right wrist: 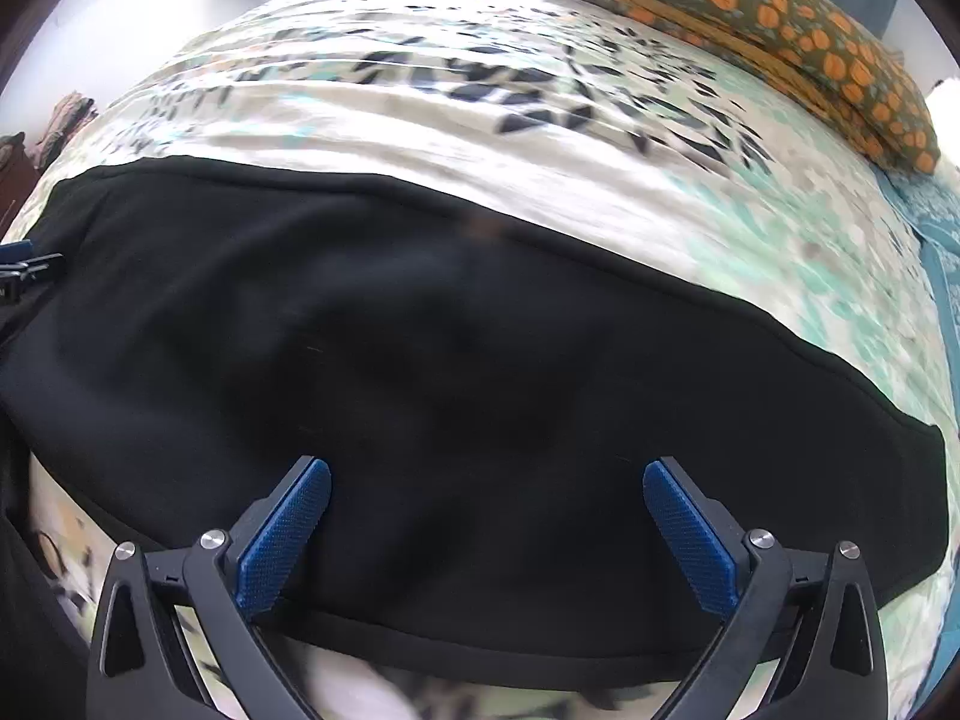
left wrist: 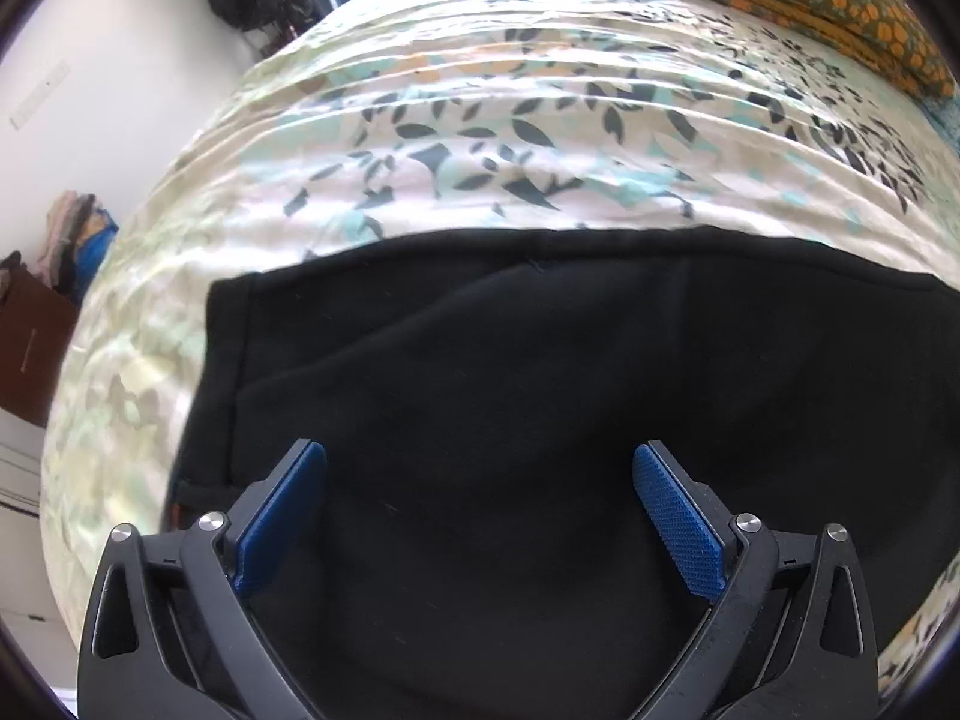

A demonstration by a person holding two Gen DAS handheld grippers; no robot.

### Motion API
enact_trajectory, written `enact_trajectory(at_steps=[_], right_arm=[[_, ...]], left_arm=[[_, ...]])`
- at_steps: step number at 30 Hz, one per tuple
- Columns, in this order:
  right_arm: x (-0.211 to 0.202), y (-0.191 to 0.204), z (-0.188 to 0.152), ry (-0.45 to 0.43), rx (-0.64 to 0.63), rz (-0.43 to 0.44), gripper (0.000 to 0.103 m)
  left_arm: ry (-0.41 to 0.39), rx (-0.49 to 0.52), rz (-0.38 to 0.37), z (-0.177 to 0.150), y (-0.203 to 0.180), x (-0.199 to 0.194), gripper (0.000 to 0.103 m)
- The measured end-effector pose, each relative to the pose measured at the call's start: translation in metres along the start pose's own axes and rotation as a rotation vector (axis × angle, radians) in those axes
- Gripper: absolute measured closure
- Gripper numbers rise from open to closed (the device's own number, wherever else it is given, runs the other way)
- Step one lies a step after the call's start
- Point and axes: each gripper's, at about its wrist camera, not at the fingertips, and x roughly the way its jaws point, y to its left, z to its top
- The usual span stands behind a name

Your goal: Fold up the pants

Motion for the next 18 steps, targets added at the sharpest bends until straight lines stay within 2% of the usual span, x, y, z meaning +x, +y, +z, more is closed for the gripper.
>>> enact_trajectory(at_steps=[1,2,3,5,6,8,10,11,13,15,16,18], right_arm=[[0.000,-0.025,-0.007,0.012,0.043,0.010,0.000],[0.001,-0.053,-0.014,0.029,0.098,0.003,0.000],[0.000,-0.080,-0.022,0.039,0.154,-0.027,0.000],[-0.005,-0.139,-0.039,0.044,0.275,-0.097,0.000],[-0.006,-0.168,-0.048,0.052,0.338,-0.126,0.000],[-0.014,-0.224,-0.064,0.050,0.488,-0.130,0.000],[-0.026,-0.260,-0.073,0.061,0.596,-0.219,0.000],[-0.034,-0.268,-0.075,0.051,0.624,-0.242,0.000],[-0.047,-0.273,-0.072,-0.005,0.630,-0.188,0.000],[-0.050,-0.264,-0.062,-0.019,0.584,-0.153,0.000],[-0.049,-0.255,-0.055,-0.018,0.550,-0.138,0.000],[-0.042,-0.237,-0.044,-0.011,0.499,-0.109,0.000]], left_arm=[[0.004,-0.016,0.005,0.001,0.008,0.004,0.000],[0.014,-0.050,-0.026,0.002,0.017,0.007,0.000],[0.022,-0.088,-0.053,0.002,0.025,0.008,0.000],[0.021,-0.125,-0.032,0.001,0.033,0.005,0.000],[0.020,-0.125,-0.026,0.001,0.033,0.003,0.001],[0.024,-0.113,-0.028,0.002,0.030,-0.003,0.001],[-0.002,-0.100,-0.060,0.002,0.020,-0.016,0.001],[-0.019,-0.088,-0.079,0.004,0.011,-0.023,0.001],[-0.049,-0.046,-0.127,0.006,-0.013,-0.035,0.001],[-0.067,0.034,-0.170,0.007,-0.048,-0.042,0.001],[-0.077,0.087,-0.178,0.006,-0.068,-0.043,0.001],[-0.062,0.195,-0.143,0.000,-0.105,-0.033,0.001]])
